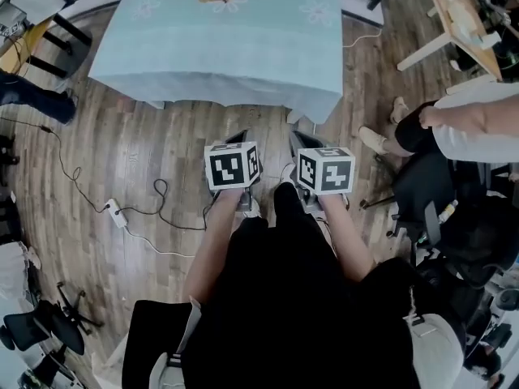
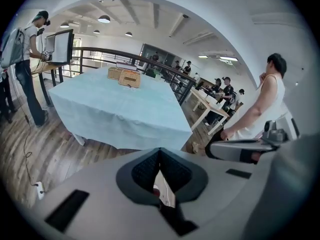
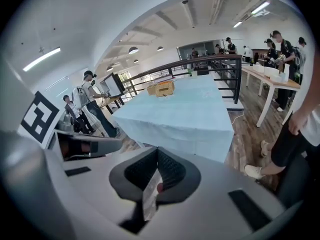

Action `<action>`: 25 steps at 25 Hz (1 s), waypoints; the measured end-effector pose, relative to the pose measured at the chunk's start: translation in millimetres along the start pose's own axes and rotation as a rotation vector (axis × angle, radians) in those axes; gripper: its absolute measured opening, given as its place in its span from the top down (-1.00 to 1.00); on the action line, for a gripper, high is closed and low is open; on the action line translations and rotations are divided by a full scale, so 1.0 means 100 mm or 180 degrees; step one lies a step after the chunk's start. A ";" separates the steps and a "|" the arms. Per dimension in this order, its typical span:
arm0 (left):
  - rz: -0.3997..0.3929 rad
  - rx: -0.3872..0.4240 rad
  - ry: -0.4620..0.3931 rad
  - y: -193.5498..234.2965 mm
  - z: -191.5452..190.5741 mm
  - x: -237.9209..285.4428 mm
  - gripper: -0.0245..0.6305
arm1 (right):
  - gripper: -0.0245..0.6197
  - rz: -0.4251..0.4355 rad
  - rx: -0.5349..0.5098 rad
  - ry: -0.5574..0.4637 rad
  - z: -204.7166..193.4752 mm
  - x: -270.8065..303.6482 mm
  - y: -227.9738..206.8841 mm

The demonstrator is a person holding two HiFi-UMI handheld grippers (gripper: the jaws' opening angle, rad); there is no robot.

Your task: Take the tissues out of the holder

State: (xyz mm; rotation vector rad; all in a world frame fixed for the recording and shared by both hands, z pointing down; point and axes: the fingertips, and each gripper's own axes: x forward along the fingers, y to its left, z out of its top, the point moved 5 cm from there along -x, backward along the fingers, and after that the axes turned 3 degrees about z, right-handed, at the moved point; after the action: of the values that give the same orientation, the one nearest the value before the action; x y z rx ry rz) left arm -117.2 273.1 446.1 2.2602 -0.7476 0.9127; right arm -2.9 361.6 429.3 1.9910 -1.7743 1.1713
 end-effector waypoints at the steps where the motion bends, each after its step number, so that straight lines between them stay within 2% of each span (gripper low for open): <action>1: -0.0020 0.0023 0.0007 0.00 -0.06 -0.04 0.89 | 0.89 -0.0020 0.0017 -0.0003 -0.07 -0.04 0.06; 9: -0.0131 0.0141 0.0010 -0.32 -0.24 -0.10 0.89 | 0.88 -0.0121 0.0068 -0.0089 -0.32 -0.32 0.04; 14: -0.0109 0.0175 0.0007 -0.47 -0.19 0.00 0.89 | 0.89 -0.0099 0.0138 -0.0088 -0.26 -0.32 -0.16; 25: 0.0036 0.0081 0.0017 -0.72 0.01 0.35 0.89 | 0.88 0.0082 0.0010 -0.0075 0.08 -0.24 -0.66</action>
State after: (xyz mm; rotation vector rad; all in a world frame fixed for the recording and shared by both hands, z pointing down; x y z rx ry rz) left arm -46.8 311.8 449.8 2.2771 -0.7511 0.9382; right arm 61.5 390.1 428.9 1.9975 -1.8157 1.1640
